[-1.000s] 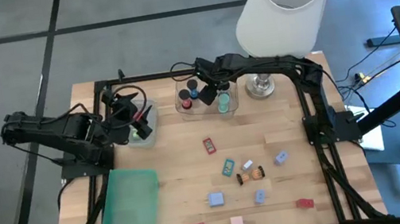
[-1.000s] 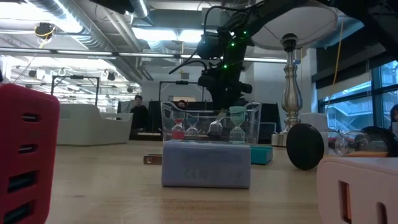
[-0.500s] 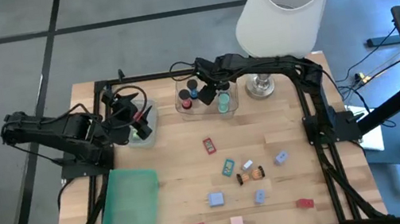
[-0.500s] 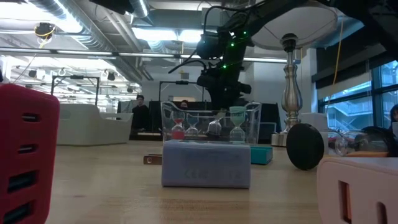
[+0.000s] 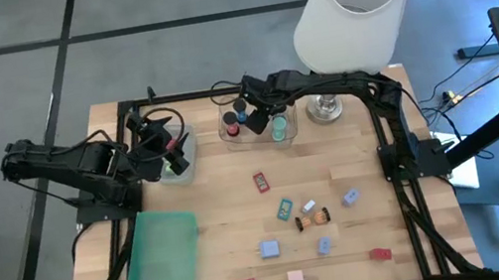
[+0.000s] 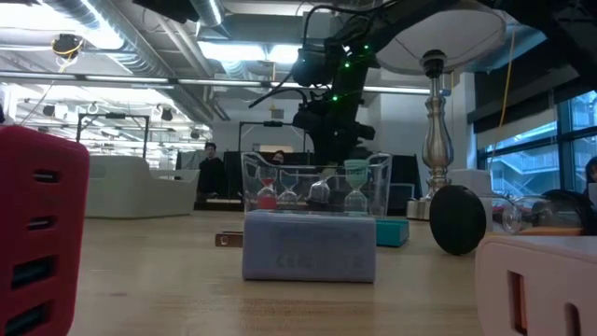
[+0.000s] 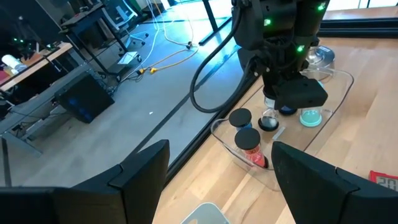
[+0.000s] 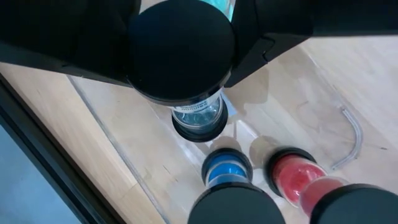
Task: Pick & Place Office items
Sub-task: Put the white hourglass into the transparent bin
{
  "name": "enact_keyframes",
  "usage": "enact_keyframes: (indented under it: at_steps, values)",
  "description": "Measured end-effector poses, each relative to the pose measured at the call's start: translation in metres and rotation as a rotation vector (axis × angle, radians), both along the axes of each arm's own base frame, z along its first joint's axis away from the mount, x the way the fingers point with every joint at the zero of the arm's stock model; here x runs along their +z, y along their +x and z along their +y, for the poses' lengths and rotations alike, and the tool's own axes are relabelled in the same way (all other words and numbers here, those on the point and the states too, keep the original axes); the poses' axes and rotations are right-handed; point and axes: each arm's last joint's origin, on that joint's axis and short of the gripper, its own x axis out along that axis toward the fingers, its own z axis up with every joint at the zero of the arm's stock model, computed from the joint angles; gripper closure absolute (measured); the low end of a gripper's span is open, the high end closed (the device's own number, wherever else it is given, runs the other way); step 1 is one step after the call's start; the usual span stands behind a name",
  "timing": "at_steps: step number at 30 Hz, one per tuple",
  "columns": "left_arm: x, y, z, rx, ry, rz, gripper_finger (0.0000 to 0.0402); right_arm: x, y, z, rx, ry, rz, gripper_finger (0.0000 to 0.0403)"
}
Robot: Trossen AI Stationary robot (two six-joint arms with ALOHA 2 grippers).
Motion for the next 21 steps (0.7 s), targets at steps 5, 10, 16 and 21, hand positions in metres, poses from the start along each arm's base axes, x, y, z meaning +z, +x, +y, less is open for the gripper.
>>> enact_keyframes:
  at_steps: [5,10,16,21]
  values:
    - [0.0000,0.0000,0.0000,0.001,-0.001,-0.001,0.0121,0.0000,0.0000,0.0000,0.000,-0.001,0.000,0.0179]
    - [0.0000,0.0001,0.0000,0.001,-0.001,-0.001,0.0121,0.0001,0.0006,-0.0003,0.000,-0.003,-0.006,0.0182]
    - [0.0000,0.0001,0.0000,0.000,-0.001,-0.001,0.0121,0.0003,0.0011,-0.0005,0.001,-0.005,-0.011,0.0166]
    - [0.0000,0.0000,0.0000,0.000,0.000,-0.001,0.0121,0.0003,0.0015,-0.0010,-0.002,-0.019,-0.011,0.0153]
